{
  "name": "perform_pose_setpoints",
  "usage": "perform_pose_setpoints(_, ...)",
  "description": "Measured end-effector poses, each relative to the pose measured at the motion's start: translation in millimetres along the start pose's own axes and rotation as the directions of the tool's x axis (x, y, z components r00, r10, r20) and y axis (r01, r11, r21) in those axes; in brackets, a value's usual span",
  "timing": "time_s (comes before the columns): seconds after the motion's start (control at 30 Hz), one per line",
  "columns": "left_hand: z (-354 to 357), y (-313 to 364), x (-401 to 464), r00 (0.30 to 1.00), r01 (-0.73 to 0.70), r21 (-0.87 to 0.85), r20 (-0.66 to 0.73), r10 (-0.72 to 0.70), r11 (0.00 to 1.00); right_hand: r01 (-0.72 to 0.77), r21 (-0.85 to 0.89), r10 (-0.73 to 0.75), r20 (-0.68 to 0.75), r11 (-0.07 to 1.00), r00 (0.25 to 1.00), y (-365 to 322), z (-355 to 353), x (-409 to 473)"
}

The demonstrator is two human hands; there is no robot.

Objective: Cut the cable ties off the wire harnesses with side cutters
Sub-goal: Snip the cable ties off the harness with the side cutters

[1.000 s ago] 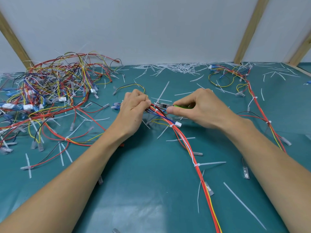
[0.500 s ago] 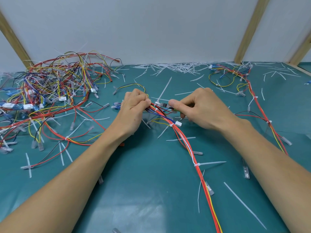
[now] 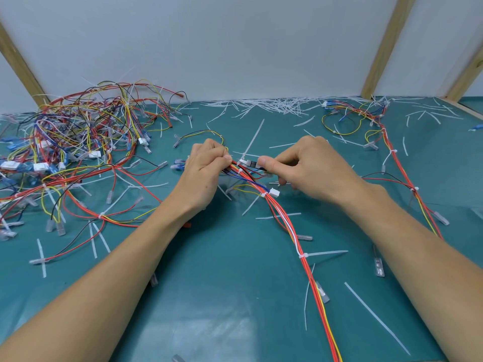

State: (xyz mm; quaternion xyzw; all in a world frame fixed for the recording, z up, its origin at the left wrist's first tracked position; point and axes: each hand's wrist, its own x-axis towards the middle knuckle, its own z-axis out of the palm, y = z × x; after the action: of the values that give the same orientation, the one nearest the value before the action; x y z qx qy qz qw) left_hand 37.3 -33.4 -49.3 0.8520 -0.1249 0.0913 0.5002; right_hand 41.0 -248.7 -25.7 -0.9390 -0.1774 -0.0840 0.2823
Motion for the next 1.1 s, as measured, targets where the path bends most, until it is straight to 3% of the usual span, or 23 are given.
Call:
perform_pose_setpoints(0.47, -0.1, -0.9, 0.6, 1.0, 0.002, -0.02, -0.019, -0.003, 1.0, -0.032, 0.054, 0.033, -0.014, 0.998, 0.999, -5.8, -1.0, -1.6)
perform_pose_setpoints(1.1, 0.3, -2.0, 0.0, 1.0, 0.021, -0.057, 0.005, -0.021, 0.998, -0.057, -0.06, 0.056, -0.012, 0.997, 0.998, -5.0, 2.1, 1.3)
